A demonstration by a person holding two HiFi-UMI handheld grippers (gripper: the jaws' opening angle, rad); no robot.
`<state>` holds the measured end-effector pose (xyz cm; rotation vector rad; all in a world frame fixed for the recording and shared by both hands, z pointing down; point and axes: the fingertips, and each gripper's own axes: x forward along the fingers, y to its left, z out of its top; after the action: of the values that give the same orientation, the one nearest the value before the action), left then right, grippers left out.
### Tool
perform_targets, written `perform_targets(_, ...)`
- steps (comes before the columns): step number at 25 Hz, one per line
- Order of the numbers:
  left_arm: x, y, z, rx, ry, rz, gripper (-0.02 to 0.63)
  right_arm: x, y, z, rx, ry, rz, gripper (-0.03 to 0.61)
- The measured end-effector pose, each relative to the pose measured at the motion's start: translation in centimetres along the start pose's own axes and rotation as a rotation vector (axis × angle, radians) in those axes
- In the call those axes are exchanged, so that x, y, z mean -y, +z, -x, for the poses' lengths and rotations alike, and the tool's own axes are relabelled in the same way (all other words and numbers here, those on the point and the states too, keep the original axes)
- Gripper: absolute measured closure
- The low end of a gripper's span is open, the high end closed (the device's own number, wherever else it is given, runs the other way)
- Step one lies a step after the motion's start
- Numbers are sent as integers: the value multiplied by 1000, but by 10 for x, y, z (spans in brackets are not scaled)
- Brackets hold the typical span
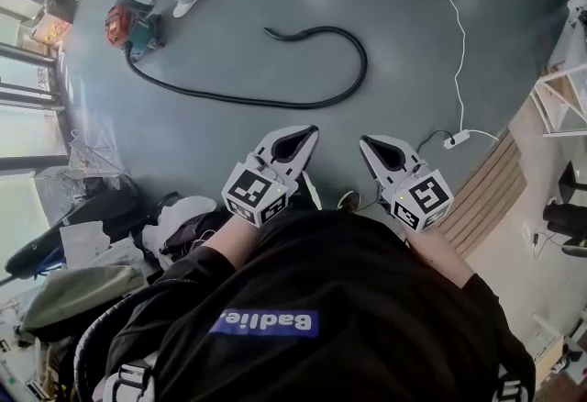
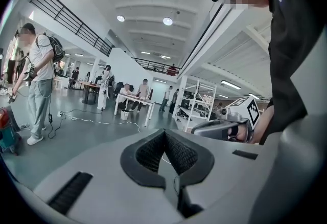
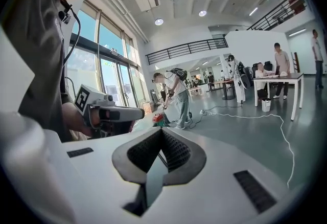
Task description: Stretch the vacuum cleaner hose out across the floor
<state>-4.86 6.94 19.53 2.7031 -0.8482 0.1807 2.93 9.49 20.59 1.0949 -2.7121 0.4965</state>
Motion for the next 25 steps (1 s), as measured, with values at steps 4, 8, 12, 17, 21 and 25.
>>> perform_targets(4, -50, 11, -13, 6, -36, 9, 607, 12, 9, -42, -34, -30, -6, 584)
perform_targets(8, -101, 17, -25, 0, -69, 10, 607, 31, 24, -88, -45, -60, -20, 584)
perform_targets(12, -146, 21, -35, -13, -106, -3, 607, 50, 44, -126, -40, -83, -9, 584)
perform_targets(17, -168, 24, -67, -41, -123, -17, 607, 88, 51, -143, -41, -84, -14, 584)
perform_targets(21, -157, 24, -107, -58, -103, -24, 607, 132, 48, -129, -43, -44, -15, 584)
perform_targets(25, -147, 19, -149, -69, -30, -28, 607, 178, 34, -114, -60, 28, 0, 584)
